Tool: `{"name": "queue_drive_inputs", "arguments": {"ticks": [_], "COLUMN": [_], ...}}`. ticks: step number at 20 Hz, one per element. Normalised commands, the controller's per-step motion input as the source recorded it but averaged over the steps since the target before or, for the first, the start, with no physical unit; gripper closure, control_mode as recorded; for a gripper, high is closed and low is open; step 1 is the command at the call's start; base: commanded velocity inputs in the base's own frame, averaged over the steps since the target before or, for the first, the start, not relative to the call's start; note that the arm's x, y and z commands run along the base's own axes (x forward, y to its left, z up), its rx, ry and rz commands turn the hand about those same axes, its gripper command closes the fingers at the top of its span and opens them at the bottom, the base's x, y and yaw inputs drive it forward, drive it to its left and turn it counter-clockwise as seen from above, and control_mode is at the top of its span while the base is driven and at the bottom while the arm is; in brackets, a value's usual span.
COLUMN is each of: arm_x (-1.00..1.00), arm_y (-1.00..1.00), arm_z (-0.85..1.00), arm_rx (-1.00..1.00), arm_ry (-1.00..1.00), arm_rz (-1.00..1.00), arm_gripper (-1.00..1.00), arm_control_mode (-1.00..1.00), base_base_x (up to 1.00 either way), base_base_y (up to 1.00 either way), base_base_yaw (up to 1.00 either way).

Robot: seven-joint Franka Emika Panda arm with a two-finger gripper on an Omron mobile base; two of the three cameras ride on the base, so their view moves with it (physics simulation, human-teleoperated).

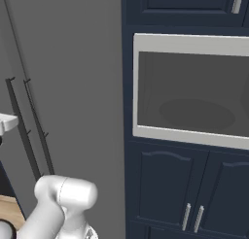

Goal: Open the freezer door, pick up the ice cube tray from the freezer, and place it on the dining counter.

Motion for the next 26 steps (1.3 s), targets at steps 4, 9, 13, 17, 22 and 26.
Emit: {"name": "queue_drive_inputs", "arguments": {"ticks": [4,9,13,17,22,26], "arm_x": [0.14,0.12,0.16,0.24,0.27,0.19], "arm_y": [-0.12,-0.22,-0.09,0.0,0.02,0.14], "arm_z": [0.0,0.0,0.0,0.0,-0.02,-0.05], "arm_rx": [0.0,0.0,0.0,0.0,0.0,0.0], "arm_ry": [0.0,0.0,0.0,0.0,0.0,0.0], "arm_rz": [0.0,0.0,0.0,0.0,0.0,0.0], "arm_gripper": [-1.0,-1.0,-1.0,-1.0,-1.0,-1.0], "arm_control_mode": [-1.0,-1.0,-1.0,-1.0,-1.0,-1.0], "base_base_x": [0.0,0.0,0.0,0.0,0.0,0.0], "base_base_y": [0.0,0.0,0.0,0.0,0.0,0.0], "base_base_yaw": [0.0,0.0,0.0,0.0,0.0,0.0]}}
